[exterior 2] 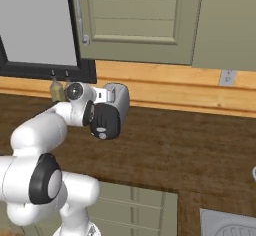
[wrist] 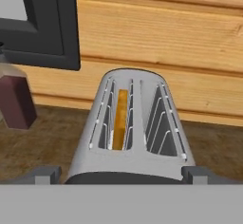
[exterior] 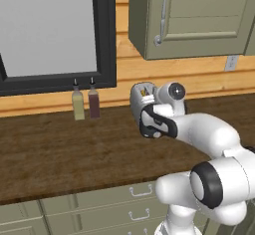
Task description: Start the toaster. Once the lever pops up, take the bread to the plate on the dining counter.
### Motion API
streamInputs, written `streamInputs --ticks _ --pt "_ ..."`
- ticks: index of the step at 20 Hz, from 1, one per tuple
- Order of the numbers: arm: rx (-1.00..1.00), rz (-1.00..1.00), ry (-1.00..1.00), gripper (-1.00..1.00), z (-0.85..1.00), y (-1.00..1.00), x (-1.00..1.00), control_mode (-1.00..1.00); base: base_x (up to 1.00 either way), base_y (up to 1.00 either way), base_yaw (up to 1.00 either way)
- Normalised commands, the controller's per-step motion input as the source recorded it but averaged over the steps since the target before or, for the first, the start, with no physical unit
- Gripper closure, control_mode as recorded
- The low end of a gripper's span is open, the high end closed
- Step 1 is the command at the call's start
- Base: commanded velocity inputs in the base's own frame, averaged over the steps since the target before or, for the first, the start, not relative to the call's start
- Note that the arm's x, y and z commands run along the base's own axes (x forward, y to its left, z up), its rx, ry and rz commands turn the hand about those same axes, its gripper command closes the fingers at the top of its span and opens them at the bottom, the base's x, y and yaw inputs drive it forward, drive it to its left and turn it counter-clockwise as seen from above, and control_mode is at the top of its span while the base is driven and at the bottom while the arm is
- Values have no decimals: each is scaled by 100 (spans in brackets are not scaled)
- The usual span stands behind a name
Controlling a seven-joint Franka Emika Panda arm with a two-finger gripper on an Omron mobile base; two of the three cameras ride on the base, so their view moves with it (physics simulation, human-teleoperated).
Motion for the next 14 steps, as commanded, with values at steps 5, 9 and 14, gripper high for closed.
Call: streamInputs --ticks 5,9,14 --pt "0 0 0 -100 -3 1 14 -100 0 0 0" --pt "0 0 0 -100 0 0 25 -100 0 0 0" --pt "0 0 0 -100 0 0 19 -100 0 0 0"
